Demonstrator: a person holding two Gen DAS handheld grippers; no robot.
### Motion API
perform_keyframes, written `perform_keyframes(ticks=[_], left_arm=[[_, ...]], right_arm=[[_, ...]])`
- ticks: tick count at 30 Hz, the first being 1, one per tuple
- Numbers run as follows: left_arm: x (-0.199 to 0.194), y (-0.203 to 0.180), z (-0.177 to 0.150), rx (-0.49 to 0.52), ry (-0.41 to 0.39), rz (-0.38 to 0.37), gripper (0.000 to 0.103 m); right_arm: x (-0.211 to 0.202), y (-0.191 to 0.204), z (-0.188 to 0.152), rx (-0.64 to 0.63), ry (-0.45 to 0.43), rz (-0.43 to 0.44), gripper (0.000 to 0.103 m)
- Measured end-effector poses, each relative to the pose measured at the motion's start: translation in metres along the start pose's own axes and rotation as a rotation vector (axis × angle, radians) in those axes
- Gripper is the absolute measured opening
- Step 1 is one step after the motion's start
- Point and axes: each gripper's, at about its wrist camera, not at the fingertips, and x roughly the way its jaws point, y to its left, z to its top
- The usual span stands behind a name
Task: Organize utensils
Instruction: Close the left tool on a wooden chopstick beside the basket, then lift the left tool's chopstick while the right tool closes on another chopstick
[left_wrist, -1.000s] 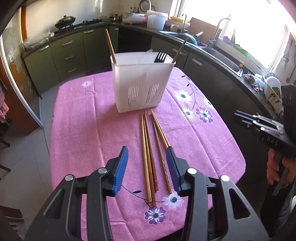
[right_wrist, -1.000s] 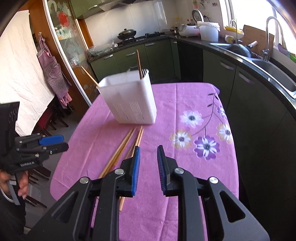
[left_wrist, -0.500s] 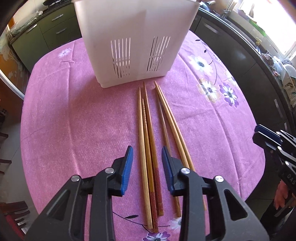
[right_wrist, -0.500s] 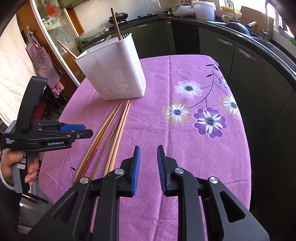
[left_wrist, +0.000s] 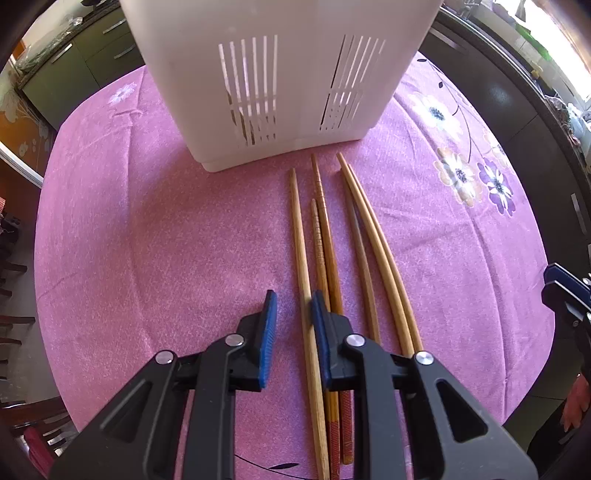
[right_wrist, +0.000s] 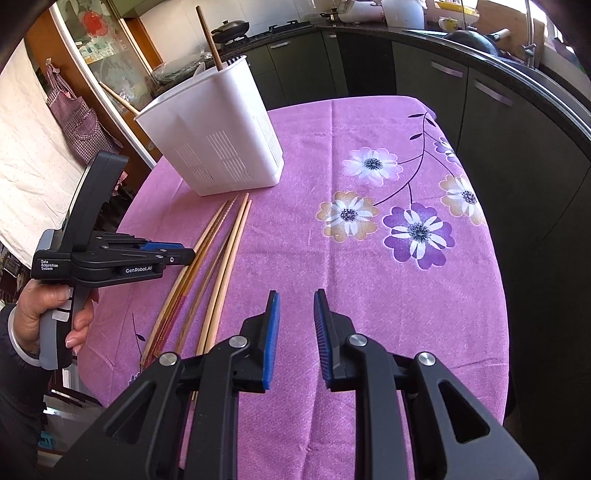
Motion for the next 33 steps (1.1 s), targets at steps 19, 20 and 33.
perform_keyframes(ticks=[19,20,33], left_arm=[[-0.020,0.006,-0.011,-0.003,0.012,0.020,0.006],[-0.029,0.010,-0.014,-0.006,-0.009,0.014,0.006],[-0.139,0.028,-0.088,0.004,-0.356,0.020,0.006]], right_arm=[[0.004,0.007,0.004,-0.010,0.044,0.017,0.022],[0.006,0.009,0.006,-0.012,0.053,0.024,0.023],[0.055,0.034,0.030,-0.027,0.167,0.042,0.029]])
